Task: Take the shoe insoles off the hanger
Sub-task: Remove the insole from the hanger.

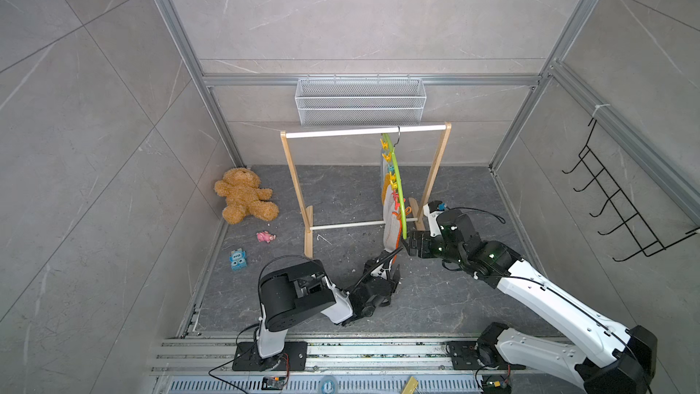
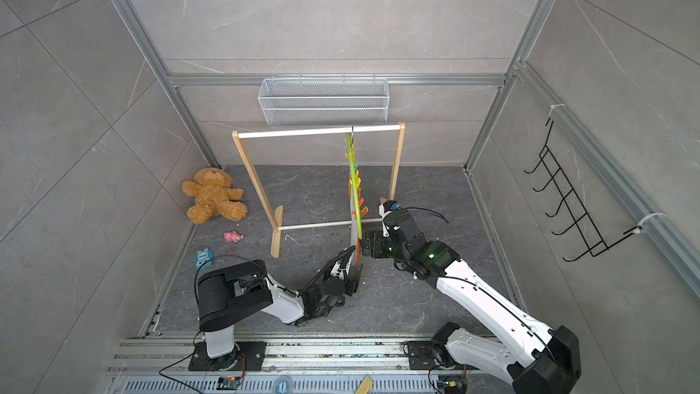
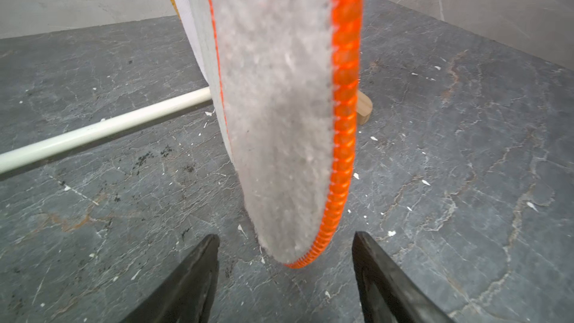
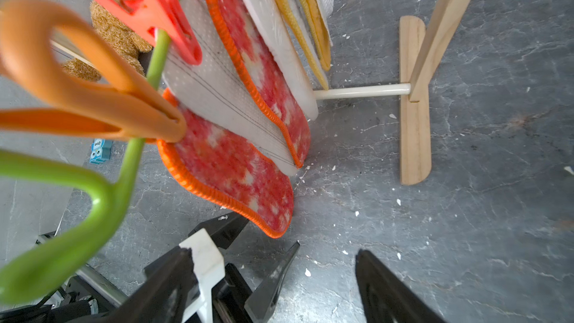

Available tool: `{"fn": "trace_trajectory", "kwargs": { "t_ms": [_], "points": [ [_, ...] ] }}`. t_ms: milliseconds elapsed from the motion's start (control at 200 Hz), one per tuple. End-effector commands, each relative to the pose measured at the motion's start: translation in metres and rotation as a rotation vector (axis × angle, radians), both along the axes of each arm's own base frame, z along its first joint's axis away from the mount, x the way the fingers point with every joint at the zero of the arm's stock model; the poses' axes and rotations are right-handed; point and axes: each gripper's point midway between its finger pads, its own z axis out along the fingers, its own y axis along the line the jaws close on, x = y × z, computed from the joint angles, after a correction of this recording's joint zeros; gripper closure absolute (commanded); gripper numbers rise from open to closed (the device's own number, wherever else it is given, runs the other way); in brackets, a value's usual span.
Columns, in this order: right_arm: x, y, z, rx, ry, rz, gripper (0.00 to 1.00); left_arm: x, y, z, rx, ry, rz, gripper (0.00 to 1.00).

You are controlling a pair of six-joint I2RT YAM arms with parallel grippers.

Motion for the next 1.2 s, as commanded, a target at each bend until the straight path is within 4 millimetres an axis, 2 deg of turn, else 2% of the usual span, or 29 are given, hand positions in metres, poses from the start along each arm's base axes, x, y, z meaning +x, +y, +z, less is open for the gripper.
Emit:
{"fn": "trace_trajectory", "kwargs": {
  "t_ms": [0, 414, 944, 1193],
  "points": [
    [-0.003, -0.004, -0.002, -0.010, 0.006, -0.015, 0.15, 0.008, 0.000, 0.009, -0.068, -0.026, 0.066, 0.31],
    [-0.006, -0.011, 0.001, -0.022, 0.001, -0.033, 0.19, 0.015, 0.004, 0.002, -0.063, -0.028, 0.104, 0.50],
    [-0.010, -0.039, 0.002, -0.083, -0.009, -0.128, 0.28, 0.021, 0.027, 0.011, -0.061, -0.047, 0.151, 0.76],
    [-0.006, -0.041, 0.016, -0.036, 0.004, -0.185, 0.25, 0.024, 0.044, 0.022, -0.054, -0.071, 0.187, 0.90]
  ]
}}
